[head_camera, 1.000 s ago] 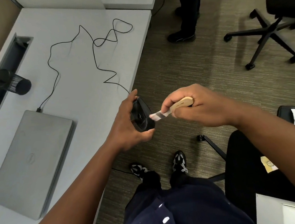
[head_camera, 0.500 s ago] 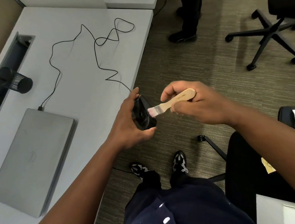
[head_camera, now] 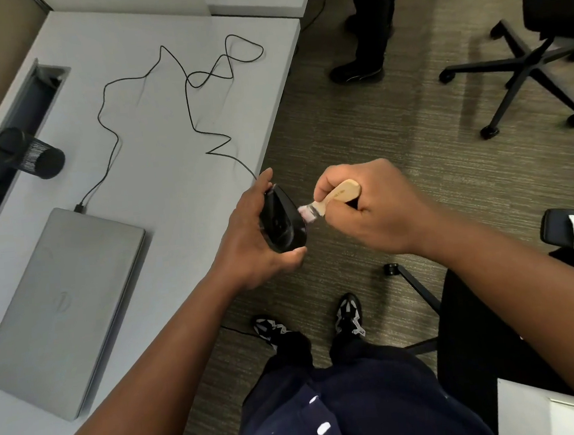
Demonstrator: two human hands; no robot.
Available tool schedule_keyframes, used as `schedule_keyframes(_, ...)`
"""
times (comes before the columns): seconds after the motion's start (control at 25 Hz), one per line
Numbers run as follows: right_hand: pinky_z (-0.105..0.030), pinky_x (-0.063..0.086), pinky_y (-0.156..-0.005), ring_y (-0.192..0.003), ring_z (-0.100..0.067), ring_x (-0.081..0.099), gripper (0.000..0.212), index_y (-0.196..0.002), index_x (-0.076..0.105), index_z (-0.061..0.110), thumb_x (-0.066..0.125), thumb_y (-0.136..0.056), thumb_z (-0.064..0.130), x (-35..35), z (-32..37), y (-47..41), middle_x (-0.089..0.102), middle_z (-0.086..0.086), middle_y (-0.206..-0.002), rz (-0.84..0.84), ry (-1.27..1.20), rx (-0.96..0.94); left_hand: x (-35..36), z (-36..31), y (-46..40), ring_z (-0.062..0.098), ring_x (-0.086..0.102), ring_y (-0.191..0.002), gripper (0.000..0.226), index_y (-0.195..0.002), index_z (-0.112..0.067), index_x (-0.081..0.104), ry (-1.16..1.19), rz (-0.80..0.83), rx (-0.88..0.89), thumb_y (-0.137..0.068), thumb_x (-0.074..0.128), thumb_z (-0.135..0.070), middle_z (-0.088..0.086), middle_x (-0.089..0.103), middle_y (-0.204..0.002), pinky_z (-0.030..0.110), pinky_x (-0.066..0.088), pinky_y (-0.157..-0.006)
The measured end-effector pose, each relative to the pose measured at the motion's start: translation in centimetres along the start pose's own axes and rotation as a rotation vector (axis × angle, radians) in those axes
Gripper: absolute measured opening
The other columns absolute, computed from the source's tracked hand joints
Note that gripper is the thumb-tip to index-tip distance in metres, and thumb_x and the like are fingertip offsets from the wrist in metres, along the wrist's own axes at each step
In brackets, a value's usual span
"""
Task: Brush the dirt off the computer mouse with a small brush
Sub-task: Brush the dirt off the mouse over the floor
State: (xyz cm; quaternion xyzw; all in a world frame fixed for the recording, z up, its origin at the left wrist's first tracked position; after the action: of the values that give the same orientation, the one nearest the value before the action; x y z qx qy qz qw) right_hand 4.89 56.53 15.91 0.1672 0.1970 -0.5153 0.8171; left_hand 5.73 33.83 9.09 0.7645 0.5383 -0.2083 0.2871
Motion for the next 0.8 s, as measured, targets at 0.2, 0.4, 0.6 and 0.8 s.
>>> schedule_keyframes(0.2, -0.020, 0.046, -0.058, -0.063, -0.005, 0.060, 0.009, -0.096, 0.076, 0.022, 0.071, -0.096, 0.015, 0.5, -0.4, 0.1, 0.068, 0.013, -0.071, 0.124, -0.138, 0.000, 0.0, 0.2, 0.4, -0.001, 0.039, -0.143, 0.129, -0.165, -0.043, 0.017, 0.006, -0.018, -0.010, -0.066, 0.099, -0.034, -0.019, 0.035, -0.158, 0.047, 0.051, -0.114)
schedule_keyframes(0.4, -0.031, 0.054, -0.070, -0.070, -0.003, 0.064, 0.007, -0.098, 0.076, 0.028, 0.072, -0.097, 0.022, -0.7, -2.0, 0.0, 0.071, 0.010, -0.076, 0.209, -0.060, 0.070, -0.2, -0.1, 0.4, 0.001, 0.042, -0.140, 0.126, -0.165, -0.039, 0.023, 0.007, -0.066, 0.017, -0.066, 0.100, -0.029, -0.023, 0.036, -0.152, 0.040, 0.056, -0.109)
schedule_keyframes(0.6, -0.033, 0.053, -0.066, -0.069, -0.005, 0.064, 0.007, -0.097, 0.075, 0.026, 0.070, -0.097, 0.021, -2.2, -1.9, 0.1, 0.073, 0.006, -0.079, 0.133, -0.067, 0.067, -0.4, -0.2, 0.1, 0.006, 0.044, -0.143, 0.123, -0.163, -0.041, 0.026, 0.009, -0.069, 0.031, -0.065, 0.100, -0.036, -0.027, 0.035, -0.150, 0.043, 0.055, -0.110)
schedule_keyframes(0.8, -0.032, 0.056, -0.068, -0.071, -0.011, 0.066, 0.008, -0.102, 0.076, 0.021, 0.071, -0.097, 0.018, -0.7, -1.3, 0.3, 0.072, -0.002, -0.079, 0.216, -0.160, 0.019, -0.2, -0.2, 0.1, 0.004, 0.046, -0.141, 0.118, -0.161, -0.042, 0.029, -0.018, -0.082, 0.060, -0.065, 0.097, -0.039, -0.038, 0.036, -0.144, 0.044, 0.056, -0.108)
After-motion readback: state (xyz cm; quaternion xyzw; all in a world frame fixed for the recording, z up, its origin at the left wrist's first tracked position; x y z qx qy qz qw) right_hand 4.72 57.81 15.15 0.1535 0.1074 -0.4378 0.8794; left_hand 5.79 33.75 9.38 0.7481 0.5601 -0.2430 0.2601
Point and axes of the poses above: each hand's wrist, its own y-axis away from the middle knuckle, its own x-axis out of the palm, z = x × y, the point moved 2 cm from there along -y, towards the middle knuckle
